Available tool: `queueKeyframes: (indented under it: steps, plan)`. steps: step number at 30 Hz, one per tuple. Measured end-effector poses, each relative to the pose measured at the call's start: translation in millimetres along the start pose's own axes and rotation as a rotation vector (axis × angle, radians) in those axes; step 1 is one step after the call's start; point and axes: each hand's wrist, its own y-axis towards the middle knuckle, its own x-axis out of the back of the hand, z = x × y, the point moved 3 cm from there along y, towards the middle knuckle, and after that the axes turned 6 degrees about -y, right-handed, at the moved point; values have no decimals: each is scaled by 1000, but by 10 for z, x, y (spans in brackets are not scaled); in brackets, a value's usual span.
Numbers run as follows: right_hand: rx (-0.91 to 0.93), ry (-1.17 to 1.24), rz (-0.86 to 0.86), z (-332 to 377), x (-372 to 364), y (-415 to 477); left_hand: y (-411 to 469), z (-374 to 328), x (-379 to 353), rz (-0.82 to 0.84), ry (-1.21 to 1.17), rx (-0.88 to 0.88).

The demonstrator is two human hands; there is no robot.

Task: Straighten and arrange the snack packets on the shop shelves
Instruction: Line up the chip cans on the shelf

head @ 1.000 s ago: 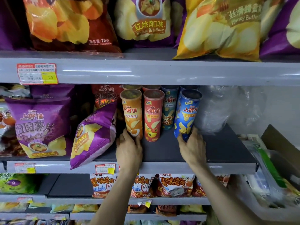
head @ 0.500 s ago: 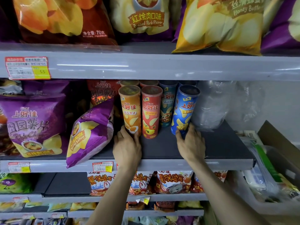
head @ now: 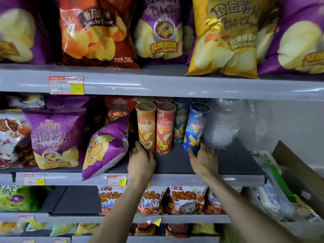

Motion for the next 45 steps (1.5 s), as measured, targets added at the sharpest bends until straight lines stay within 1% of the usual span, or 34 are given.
queueKeyframes:
  steps: [3, 6, 8, 11, 13, 16, 18, 20, 22, 25, 28, 31, 35, 40, 42, 45]
  plan:
    - [40, -54, -12, -3, 88, -113, -221, -101, 199, 4, -78, -110]
    - [116, -133, 20, 92, 213, -286, -443, -140, 421, 77, -23, -192]
    - [213, -160, 32, 239, 305, -404, -548, -127, 620, 83, 23, -218]
    - [399, -172, 71, 562, 438, -594, -670, -60, 978, 38, 86, -201]
    - [516, -135, 66, 828, 533, -738, -722, 49, 1211, -11, 126, -173]
    - [659, -47, 61, 1247, 612, -921, -713, 316, 1498, -154, 72, -84]
    - [747, 31, 117, 1524, 601, -999, -666, 508, 1619, -237, 14, -62]
    - [793, 146, 208, 1804, 527, -1015, -583, 708, 1655, -261, -19, -33]
    - [751, 284, 321, 2055, 400, -986, -491, 888, 1619, -218, -29, 23]
    - [591, 447, 438, 2271, 179, -903, -408, 1064, 1501, -141, -120, 82]
    - [503, 539, 438, 2317, -22, -858, -372, 1153, 1411, -113, -243, 127]
    - [436, 646, 431, 2315, -119, -853, -375, 1152, 1405, -148, -352, 161]
    - [427, 750, 418, 2296, -40, -929, -449, 1087, 1494, -164, -463, 181]
    - [428, 891, 496, 2162, 196, -1123, -604, 1000, 1618, -193, -646, 167]
    - [427, 925, 512, 2066, 251, -1211, -668, 1001, 1634, -211, -759, 205]
    - [421, 938, 523, 1899, 325, -1327, -766, 1013, 1641, -251, -869, 309]
